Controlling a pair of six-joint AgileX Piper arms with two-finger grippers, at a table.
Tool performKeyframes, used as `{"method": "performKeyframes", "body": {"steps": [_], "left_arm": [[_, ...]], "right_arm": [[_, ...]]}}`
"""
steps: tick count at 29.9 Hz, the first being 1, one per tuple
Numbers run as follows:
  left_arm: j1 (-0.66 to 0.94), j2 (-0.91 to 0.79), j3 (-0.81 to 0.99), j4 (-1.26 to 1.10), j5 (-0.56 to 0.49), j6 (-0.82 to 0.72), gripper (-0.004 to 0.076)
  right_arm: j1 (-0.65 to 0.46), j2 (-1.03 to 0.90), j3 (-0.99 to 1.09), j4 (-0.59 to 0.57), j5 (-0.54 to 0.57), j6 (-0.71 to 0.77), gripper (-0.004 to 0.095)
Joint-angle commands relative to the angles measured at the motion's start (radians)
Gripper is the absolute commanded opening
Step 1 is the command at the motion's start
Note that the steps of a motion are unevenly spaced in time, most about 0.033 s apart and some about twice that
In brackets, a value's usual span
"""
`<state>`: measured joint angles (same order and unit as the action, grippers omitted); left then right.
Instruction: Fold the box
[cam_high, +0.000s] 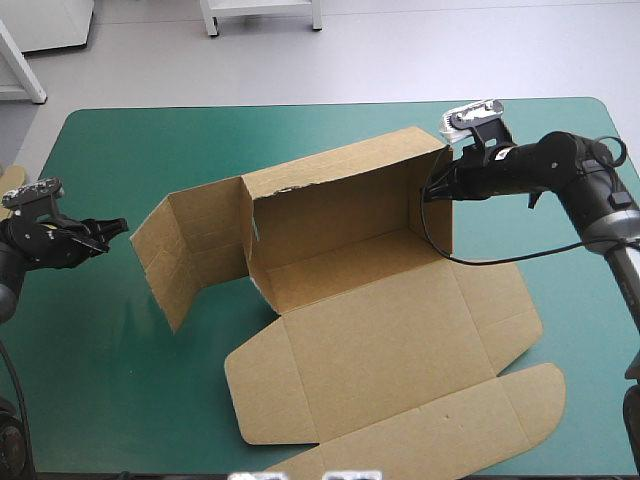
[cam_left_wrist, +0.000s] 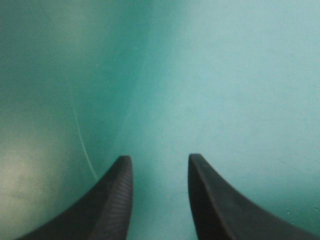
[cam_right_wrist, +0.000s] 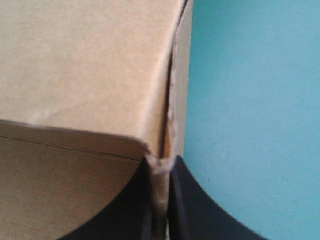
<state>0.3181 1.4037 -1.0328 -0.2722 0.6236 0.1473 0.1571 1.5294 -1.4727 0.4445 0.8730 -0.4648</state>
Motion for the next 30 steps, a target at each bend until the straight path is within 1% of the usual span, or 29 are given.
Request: {"method": "performKeyframes", "body": {"steps": [1,3,5,8,11,14,16,20,27,30], "left_arm": [[0.003,-0.031,-0.027,-0.027,-0.042,0.005,0.0263],[0.003,-0.031,-0.027,-0.029,-0.042,0.005,0.0263],[0.003,-0.031,-0.027,-0.029,-0.045,0.005,0.0262],[0.003,-0.031,-0.027,-0.029,-0.049,0.005,0.0262],[0.003,-0.031,-0.027,-0.029,-0.049,0.005,0.0262],[0.003,-0.031,-0.027,-0.029,-0.035,0.011,0.0262],[0.003,-0.031,-0.027,-0.029,-0.017,0.019,0.0262],[0.003,-0.031,-0.027,-0.029,0.004,0.023,0.0262],[0.003,-0.031,-0.027,-0.029,0.012,0.023,0.0262],[0.003,-0.031,-0.027,-0.029,0.03,0.034,0.0262]], "right_arm": [[0.0,-0.041,-0.114,-0.074,0.097,0.102,-0.0019],[0.0,-0.041,-0.154,-0.137,0.157,0.142,-0.0019],[0.0,-0.039,-0.185,-0.185,0.194,0.167,-0.0019],[0.0,-0.03,-0.21,-0.25,0.205,0.211,-0.0019],[0.0,0.005,-0.221,-0.277,0.242,0.24,-0.0019],[0.0,0.058,-0.225,-0.263,0.287,0.252,-0.0019],[0.0,0.094,-0.225,-0.244,0.294,0.252,-0.0019],[0.0,0.169,-0.247,-0.248,0.305,0.263,-0.0019],[0.0,0.316,-0.364,-0.242,0.353,0.268,-0.0019],[0.0,0.366,-0.417,-0.242,0.355,0.268,-0.0019]]}}
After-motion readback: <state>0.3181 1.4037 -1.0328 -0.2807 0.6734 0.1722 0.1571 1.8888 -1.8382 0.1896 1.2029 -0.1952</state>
